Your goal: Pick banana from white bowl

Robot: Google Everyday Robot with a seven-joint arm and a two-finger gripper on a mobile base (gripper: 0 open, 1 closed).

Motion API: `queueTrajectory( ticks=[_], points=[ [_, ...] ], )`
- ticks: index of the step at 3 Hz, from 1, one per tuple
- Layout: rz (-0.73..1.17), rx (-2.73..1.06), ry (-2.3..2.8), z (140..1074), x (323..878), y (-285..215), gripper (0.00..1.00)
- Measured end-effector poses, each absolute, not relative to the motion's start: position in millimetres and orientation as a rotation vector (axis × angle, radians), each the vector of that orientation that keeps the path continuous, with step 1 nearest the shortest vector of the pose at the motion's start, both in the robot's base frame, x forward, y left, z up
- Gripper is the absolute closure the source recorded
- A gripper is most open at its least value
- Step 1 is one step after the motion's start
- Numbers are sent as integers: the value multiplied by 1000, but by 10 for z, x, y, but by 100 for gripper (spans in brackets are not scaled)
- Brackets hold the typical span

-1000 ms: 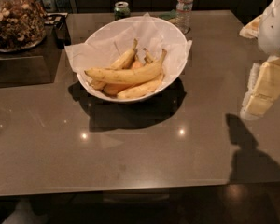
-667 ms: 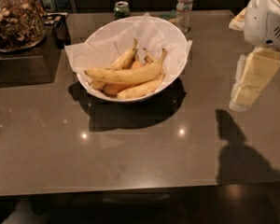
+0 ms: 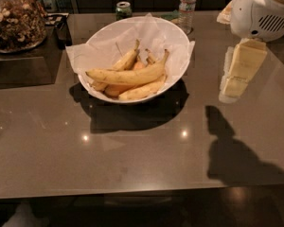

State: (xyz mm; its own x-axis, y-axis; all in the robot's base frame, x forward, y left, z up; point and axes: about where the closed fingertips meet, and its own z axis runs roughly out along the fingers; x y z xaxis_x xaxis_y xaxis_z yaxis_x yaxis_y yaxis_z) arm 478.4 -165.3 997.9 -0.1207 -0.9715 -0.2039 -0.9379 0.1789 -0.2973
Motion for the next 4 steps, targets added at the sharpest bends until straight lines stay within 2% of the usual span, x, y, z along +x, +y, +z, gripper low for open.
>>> queueTrajectory(
  ticks=[1,3,4],
  points=[
    [-32,-1766,2056,9999,4900,-1492,0],
    [298,-1746,1884,9970,5287,-811,0],
    [311,-1743,1880,9964,5296,-793,0]
  ],
)
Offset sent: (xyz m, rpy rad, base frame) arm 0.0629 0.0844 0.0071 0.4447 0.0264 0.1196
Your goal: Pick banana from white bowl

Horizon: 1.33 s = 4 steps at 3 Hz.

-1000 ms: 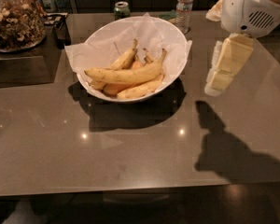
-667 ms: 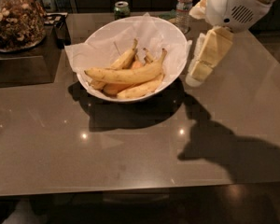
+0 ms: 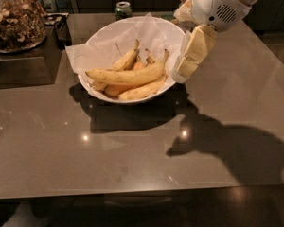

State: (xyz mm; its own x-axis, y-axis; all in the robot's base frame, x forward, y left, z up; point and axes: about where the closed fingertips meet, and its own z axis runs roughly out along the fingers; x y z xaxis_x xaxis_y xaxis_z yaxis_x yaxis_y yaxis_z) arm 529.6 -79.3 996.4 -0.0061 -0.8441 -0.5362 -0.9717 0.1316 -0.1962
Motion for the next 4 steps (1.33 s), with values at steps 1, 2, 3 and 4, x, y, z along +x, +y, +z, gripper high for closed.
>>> queueTrajectory(
  ticks=[1,2,3,4],
  points=[
    [372,-1707,1863,9907,5346,-741,0],
    [463,-1725,1829,9805,5481,-510,0],
    [549,-1753,1811,9652,5598,-284,0],
    [552,-1753,1811,9640,5605,-276,0]
  ],
)
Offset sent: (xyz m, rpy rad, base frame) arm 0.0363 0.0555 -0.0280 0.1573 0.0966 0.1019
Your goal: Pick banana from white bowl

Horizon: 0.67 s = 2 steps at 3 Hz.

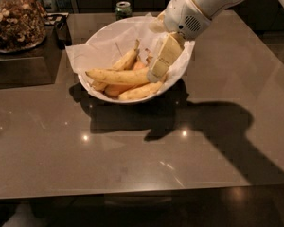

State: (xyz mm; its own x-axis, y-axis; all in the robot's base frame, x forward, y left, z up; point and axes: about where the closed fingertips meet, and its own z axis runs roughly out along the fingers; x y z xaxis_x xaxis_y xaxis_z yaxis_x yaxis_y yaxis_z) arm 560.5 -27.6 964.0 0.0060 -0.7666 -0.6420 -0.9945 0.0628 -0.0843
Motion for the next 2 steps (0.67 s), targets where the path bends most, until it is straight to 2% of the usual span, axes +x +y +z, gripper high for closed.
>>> queueTrajectory(
  ticks=[2],
  points=[
    [648,-1696,1782,9470,5729,-162,0]
  ],
)
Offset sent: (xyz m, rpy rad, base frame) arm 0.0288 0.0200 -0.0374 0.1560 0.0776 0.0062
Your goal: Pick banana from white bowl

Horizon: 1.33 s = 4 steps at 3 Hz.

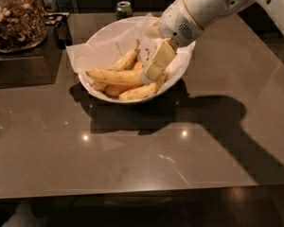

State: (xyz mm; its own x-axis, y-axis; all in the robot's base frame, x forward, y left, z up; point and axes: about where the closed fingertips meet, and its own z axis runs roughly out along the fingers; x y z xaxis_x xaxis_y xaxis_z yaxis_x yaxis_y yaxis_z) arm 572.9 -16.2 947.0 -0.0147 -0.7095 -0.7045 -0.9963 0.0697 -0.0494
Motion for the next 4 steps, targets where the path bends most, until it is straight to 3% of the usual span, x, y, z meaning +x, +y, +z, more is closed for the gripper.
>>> queueTrajectory(
  ticks=[2,4],
  points=[
    [766,-1689,1771,9186,5895,58,0],
    [743,-1700,1847,8946,5854,65,0]
  ],
)
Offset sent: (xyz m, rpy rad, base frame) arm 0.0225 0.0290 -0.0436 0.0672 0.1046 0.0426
